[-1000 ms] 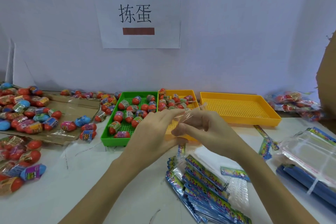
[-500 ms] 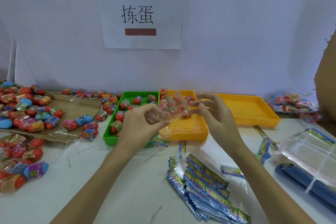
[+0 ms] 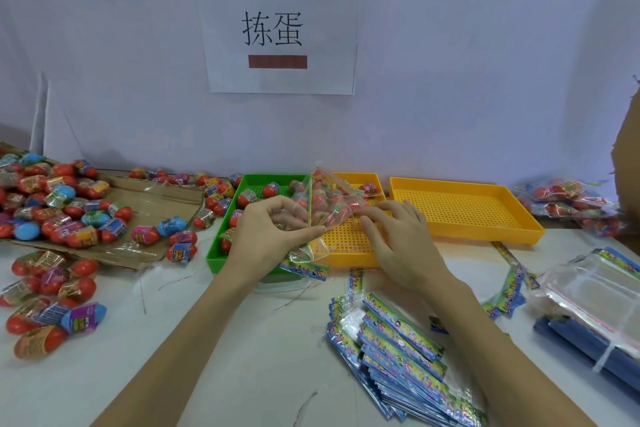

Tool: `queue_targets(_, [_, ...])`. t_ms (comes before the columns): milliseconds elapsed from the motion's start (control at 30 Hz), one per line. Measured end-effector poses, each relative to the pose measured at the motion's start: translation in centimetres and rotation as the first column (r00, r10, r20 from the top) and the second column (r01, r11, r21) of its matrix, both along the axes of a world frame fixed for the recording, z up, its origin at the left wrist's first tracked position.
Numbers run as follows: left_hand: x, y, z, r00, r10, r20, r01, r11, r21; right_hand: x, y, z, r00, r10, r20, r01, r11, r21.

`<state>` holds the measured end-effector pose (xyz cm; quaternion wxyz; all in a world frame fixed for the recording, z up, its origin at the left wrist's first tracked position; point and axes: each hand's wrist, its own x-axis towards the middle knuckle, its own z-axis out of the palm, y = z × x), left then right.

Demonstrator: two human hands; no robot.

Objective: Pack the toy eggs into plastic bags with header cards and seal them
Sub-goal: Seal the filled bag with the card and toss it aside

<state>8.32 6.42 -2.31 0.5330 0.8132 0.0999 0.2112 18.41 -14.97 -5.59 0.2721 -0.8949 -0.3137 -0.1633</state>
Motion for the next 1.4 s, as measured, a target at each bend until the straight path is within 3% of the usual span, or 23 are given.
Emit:
queue_targets(167, [-0.1, -0.1, 0.1, 1.000, -0.025, 0.005, 0.025, 1.000, 0.012, -0.8, -0.1, 1.5, 0.998, -0.011, 0.055, -0.011, 0.923, 0.385])
queue_targets(267, [-0.3, -0.4, 0.2, 0.998, -0.064, 0.015, 0.064, 0.997, 0.048, -1.8, 0.0, 2.9, 1.000, -0.015, 0.015, 0.003, 0.801, 0.598])
queue_targets(400, [-0.4, -1.2, 0.2, 0.993, -0.106, 0.045, 0.100, 0.987, 0.123, -3.7, -0.1, 4.5, 0.980, 0.193, -0.043, -0.086, 0.614, 0.784])
queue_targets(533, [-0.7, -2.0, 0.1, 0.983, -0.147, 0.108, 0.120, 0.966, 0.228, -5.0, 0.2, 5.2, 0.966, 0.259, -0.022, -0.156, 0.648, 0.746])
queue_targets(667, [-0.9, -2.3, 0.0, 0.970, -0.177, 0.169, 0.121, 0.947, 0.298, -5.2, 0.3, 5.1, 0.957, 0.126, 0.261, -0.242, 0.841, 0.483])
queue_targets(733, [-0.9, -2.3, -0.1, 0.968, -0.177, 0.176, 0.113, 0.939, 0.323, -5.1, 0.2, 5.0, 0.932, 0.078, 0.354, -0.224, 0.892, 0.392])
queue_targets(933, [-1.0, -2.5, 0.0, 0.963, -0.164, 0.212, 0.074, 0.923, 0.379, -4.8, -0.3, 5.1, 0.909, 0.085, 0.407, -0.232, 0.916, 0.326])
queue_targets(1033, [-1.2, -2.7, 0.0, 0.962, -0.153, 0.228, 0.043, 0.904, 0.424, -4.8, -0.4, 5.2, 0.926, 0.149, 0.347, -0.268, 0.906, 0.328])
queue_targets(1200, [-1.2, -2.7, 0.2, 0.950, -0.156, 0.271, 0.027, 0.904, 0.427, -5.0, -0.2, 5.1, 0.955, 0.294, -0.051, -0.231, 0.836, 0.499])
queue_targets(1400, [-1.3, -2.8, 0.2, 0.945, -0.162, 0.285, 0.022, 0.899, 0.437, -4.8, -0.4, 4.9, 0.922, 0.353, -0.158, -0.214, 0.806, 0.552])
